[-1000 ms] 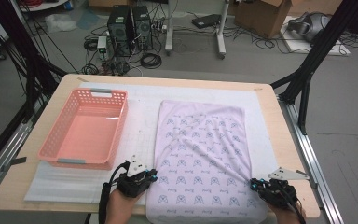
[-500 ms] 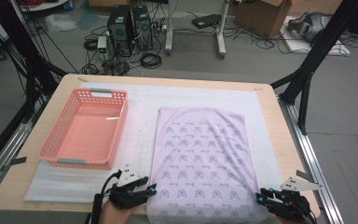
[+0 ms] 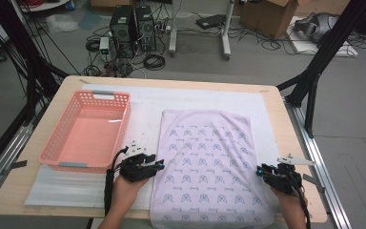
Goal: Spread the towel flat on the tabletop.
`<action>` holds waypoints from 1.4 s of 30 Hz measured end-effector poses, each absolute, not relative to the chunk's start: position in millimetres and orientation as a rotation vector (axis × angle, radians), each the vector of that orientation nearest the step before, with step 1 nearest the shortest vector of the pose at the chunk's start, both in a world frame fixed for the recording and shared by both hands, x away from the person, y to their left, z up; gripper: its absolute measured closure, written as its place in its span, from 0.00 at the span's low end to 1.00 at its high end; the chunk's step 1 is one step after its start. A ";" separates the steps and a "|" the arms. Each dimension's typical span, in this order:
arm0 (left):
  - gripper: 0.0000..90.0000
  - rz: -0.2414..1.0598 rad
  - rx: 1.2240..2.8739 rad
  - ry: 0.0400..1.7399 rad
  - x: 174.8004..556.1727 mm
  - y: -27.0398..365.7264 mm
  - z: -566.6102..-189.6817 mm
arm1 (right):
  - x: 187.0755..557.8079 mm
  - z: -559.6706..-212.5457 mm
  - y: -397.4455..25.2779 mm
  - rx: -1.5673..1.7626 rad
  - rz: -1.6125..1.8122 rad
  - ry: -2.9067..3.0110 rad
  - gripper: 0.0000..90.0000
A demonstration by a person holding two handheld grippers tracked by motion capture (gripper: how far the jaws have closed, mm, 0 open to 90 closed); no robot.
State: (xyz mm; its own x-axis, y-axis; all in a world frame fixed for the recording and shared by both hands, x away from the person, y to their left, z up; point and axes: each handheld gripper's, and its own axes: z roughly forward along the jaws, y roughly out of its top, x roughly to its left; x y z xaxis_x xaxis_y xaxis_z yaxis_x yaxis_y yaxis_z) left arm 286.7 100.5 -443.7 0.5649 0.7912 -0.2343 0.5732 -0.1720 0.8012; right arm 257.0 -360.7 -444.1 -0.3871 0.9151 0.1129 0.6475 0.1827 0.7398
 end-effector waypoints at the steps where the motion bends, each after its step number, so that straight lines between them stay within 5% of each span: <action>1: 0.67 0.295 1.867 1.122 290.6 99.2 -444.5 | 261.0 -445.8 -358.5 1.475 1.011 2.120 0.83; 3: 0.69 0.323 1.873 1.157 296.8 96.9 -446.2 | 263.9 -445.3 -358.2 1.458 1.014 2.136 0.95; 7: 0.74 0.340 1.902 1.166 302.0 89.6 -451.0 | 262.2 -442.2 -361.6 1.437 0.913 2.106 0.98; 10: 0.97 0.399 1.942 1.141 298.5 83.8 -450.8 | 258.9 -445.6 -374.4 1.501 0.990 2.064 0.98; 11: 0.98 0.407 1.951 1.148 298.3 82.6 -449.7 | 257.8 -446.4 -374.8 1.502 1.002 2.057 0.98; 13: 0.98 0.439 1.971 1.159 298.3 83.7 -447.4 | 257.2 -446.3 -374.4 1.484 1.007 2.076 0.95; 16: 0.98 0.415 1.938 1.199 298.1 94.7 -447.9 | 259.1 -444.5 -378.3 1.501 1.048 2.070 0.78; 21: 0.97 0.404 1.915 1.207 299.4 98.0 -449.3 | 282.6 -437.9 -382.6 1.524 1.090 2.023 0.73; 27: 0.72 0.390 1.866 1.143 300.3 104.5 -449.1 | 328.2 -440.7 -368.2 1.482 1.055 2.043 0.68; 34: 0.51 0.349 1.809 1.042 297.0 107.4 -444.0 | 361.4 -448.1 -359.1 1.445 0.986 2.064 0.94; 36: 0.49 0.345 1.799 1.022 296.2 108.9 -442.1 | 364.6 -447.6 -362.3 1.478 0.944 2.018 0.95; 42: 0.42 0.337 1.765 0.996 297.1 110.7 -439.8 | 355.8 -441.0 -369.3 1.490 0.992 1.966 0.64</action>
